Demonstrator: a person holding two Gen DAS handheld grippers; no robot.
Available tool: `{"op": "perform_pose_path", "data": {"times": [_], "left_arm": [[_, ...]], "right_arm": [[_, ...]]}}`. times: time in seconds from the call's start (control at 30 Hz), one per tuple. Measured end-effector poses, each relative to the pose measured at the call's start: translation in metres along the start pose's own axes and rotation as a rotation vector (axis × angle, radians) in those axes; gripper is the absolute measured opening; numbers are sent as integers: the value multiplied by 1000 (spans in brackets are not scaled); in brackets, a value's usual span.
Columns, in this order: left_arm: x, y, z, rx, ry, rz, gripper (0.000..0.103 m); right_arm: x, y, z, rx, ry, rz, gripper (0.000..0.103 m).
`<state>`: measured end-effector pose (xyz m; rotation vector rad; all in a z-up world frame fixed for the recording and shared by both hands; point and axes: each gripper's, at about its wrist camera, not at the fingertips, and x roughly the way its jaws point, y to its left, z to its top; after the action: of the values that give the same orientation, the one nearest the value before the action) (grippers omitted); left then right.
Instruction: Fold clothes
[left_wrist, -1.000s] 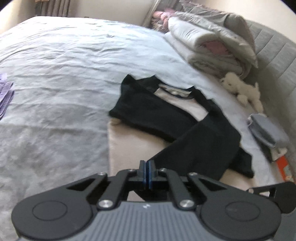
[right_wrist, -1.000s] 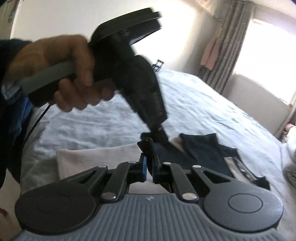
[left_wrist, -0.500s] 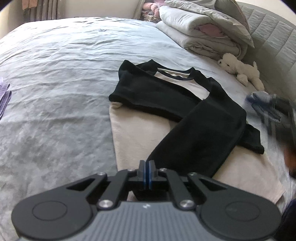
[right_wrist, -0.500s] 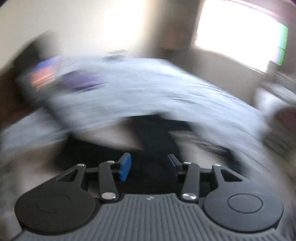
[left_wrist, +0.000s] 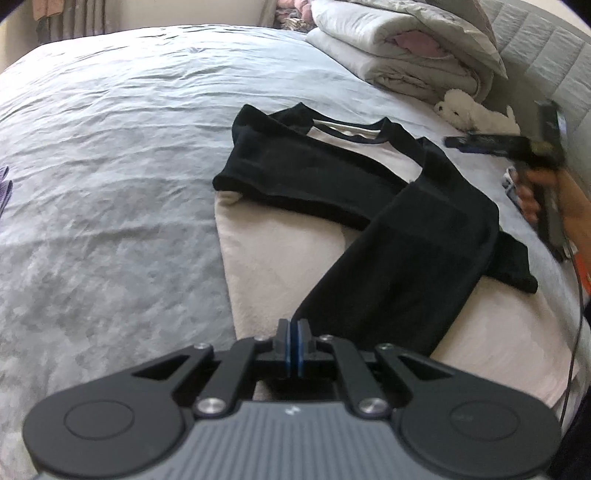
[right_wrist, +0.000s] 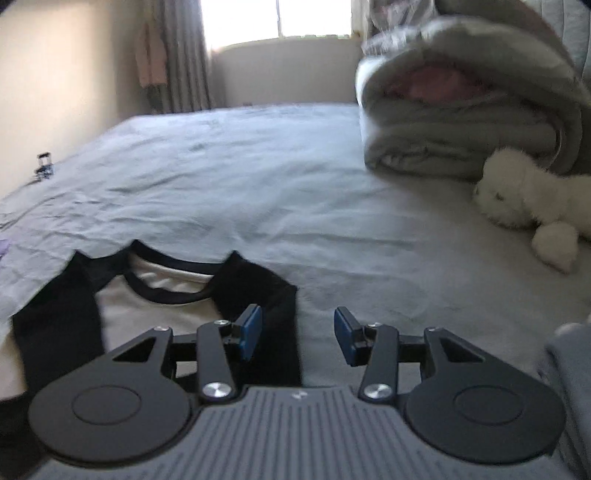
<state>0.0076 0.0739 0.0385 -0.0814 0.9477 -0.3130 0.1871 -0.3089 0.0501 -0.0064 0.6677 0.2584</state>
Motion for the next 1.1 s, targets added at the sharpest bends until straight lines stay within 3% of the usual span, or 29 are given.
{"op": "perform_pose_path", "data": {"times": [0.07,0.13,0.17,0.2,0.23,0.43,0.57,0.63,0.7,0.73,0.8,0.87,1.0,1.07,1.1], "left_arm": [[1,1,0,7,1,-7,3],[1,1,0,21,1,-10,3],[1,2,0,22,0,-11,3],[1,2,1,16,-3,-9,3],[1,3,1,9,-6,-7,3],[-1,-3,1,-8,-49,30,3],[0,-3,1,5,-45,34,3],[-3,-2,2,10,-45,27,3],[-7,1,2,0,-53,3,3],[-10,2,2,-5,-58,-9,3],[-11,3,2,-12,-55,-26,3],[-11,3,1,-16,-47,-37,3],[-11,0,-1,-8,-45,-44,3],[-13,2,-3,-10,-51,-39,3],[-15,3,-4,-16,-56,-40,3]], "right_arm": [[17,-6,3,19,42,24,44],[31,-6,6,0,76,44,35],[36,-4,6,-23,95,47,25],[42,-2,6,-49,116,43,9],[45,1,5,-80,125,30,5],[17,9,17,-143,-53,-56,4],[42,15,11,-237,-27,-184,0],[56,13,3,-237,23,-166,0],[52,10,1,-214,17,-167,0],[46,4,3,-176,3,-149,3],[29,-15,10,-48,-13,-42,25],[20,-24,13,12,-1,18,37],[31,-10,3,-71,92,6,37],[43,-4,-3,-88,119,-39,36],[45,-3,-5,-76,113,-25,12]]}}
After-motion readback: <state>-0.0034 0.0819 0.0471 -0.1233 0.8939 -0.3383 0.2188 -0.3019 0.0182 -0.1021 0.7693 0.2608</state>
